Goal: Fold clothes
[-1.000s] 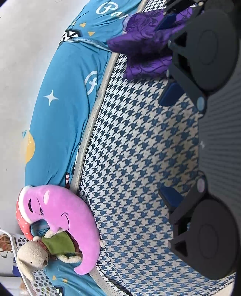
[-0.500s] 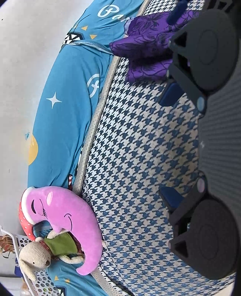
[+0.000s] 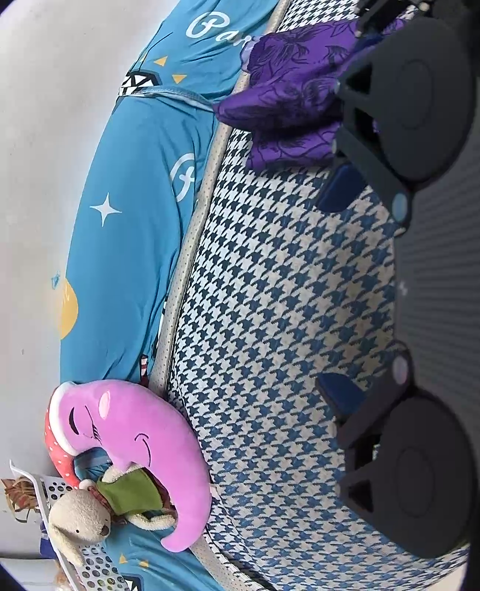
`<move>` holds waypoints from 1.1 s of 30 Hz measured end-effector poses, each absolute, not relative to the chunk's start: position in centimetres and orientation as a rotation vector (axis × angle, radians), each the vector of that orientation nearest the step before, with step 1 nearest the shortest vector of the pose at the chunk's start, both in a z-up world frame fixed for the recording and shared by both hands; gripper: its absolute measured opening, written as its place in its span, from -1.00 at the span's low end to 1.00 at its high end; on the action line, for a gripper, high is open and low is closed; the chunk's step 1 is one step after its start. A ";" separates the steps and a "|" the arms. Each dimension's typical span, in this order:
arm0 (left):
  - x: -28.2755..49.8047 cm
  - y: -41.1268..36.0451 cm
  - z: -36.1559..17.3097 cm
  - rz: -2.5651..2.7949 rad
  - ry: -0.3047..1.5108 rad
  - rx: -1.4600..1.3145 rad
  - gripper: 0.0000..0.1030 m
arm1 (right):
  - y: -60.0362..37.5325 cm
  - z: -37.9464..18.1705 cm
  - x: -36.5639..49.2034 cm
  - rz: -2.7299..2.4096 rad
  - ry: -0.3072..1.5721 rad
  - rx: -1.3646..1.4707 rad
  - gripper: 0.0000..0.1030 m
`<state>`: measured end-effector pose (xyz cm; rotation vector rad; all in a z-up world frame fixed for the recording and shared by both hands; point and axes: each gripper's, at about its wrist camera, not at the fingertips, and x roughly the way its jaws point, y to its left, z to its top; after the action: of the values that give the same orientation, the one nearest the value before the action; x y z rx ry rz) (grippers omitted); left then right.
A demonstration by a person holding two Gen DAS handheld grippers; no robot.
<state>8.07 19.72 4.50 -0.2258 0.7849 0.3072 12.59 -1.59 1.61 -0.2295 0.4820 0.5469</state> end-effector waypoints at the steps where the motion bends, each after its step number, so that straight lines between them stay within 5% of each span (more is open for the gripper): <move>1: 8.0 19.8 4.6 0.309 0.783 -0.231 0.90 | -1.4 1.9 12.7 0.546 0.470 -0.210 -0.67; 9: 8.6 19.7 4.4 0.324 0.797 -0.228 0.90 | 2.1 0.1 13.2 0.664 0.522 -0.230 -0.66; 14: 8.6 19.5 4.7 0.310 0.785 -0.238 0.90 | 1.7 1.1 11.8 0.709 0.484 -0.245 -0.47; 17: 8.5 19.1 4.8 0.316 0.781 -0.227 0.90 | 0.1 2.6 11.0 0.696 0.451 -0.221 -0.18; 33: 8.6 15.4 5.0 0.223 0.759 -0.207 0.90 | -10.2 5.0 7.6 0.506 0.560 -0.142 -0.10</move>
<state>8.63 15.39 5.02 -0.2070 0.7593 0.2234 7.56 -10.19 4.98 -0.1417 0.5596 0.5059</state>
